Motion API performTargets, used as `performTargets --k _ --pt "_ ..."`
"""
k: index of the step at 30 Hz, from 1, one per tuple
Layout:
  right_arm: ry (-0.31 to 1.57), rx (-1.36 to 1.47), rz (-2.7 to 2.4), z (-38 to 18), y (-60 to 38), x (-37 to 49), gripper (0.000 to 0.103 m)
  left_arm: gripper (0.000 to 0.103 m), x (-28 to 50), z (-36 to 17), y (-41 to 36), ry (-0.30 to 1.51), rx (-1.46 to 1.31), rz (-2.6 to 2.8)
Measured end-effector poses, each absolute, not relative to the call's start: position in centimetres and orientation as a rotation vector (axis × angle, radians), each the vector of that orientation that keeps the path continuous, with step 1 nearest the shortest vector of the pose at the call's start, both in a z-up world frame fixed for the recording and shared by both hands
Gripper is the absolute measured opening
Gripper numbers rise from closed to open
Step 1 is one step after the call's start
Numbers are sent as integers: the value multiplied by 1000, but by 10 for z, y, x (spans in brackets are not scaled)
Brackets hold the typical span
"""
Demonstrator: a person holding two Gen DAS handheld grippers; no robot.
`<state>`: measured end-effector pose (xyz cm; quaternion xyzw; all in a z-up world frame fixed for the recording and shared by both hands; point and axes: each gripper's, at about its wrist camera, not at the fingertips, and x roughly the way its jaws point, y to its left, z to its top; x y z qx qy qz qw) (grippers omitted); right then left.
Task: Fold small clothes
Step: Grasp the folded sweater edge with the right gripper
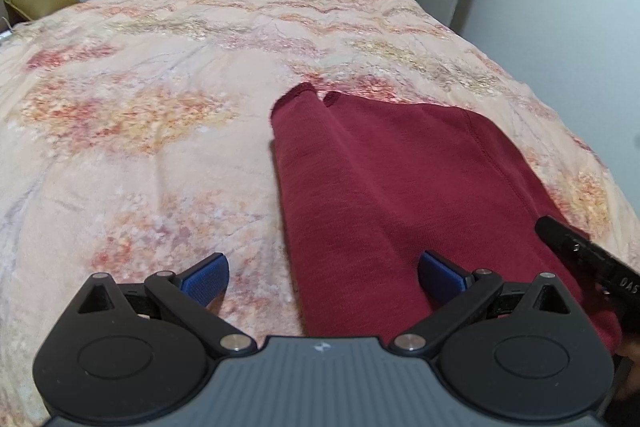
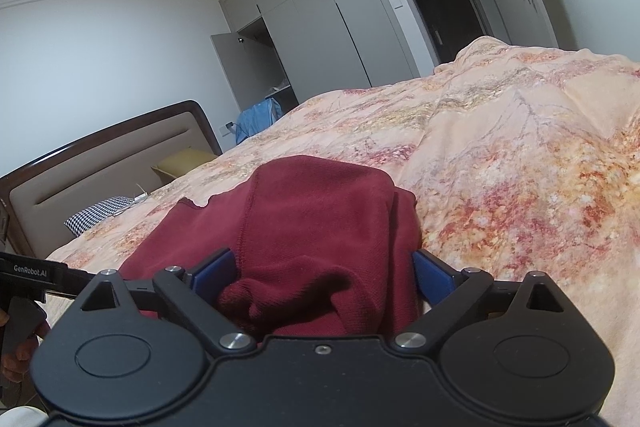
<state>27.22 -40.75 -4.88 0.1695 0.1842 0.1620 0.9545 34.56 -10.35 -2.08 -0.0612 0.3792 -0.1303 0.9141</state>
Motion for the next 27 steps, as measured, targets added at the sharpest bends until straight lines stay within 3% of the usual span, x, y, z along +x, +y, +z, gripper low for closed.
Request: performTargets --k 5,11,18,27 --pt "371 345 333 -49 -408 272 95 102 350 -25 -112 799 -141 -332" --pt "378 333 339 -48 -405 270 91 92 350 -25 -114 820 -203 -362" --pt "352 289 353 -47 -399 265 77 92 340 -22 -102 827 -232 -361" --pt "359 299 354 -48 -400 266 79 86 326 -16 -79 785 -274 -341"
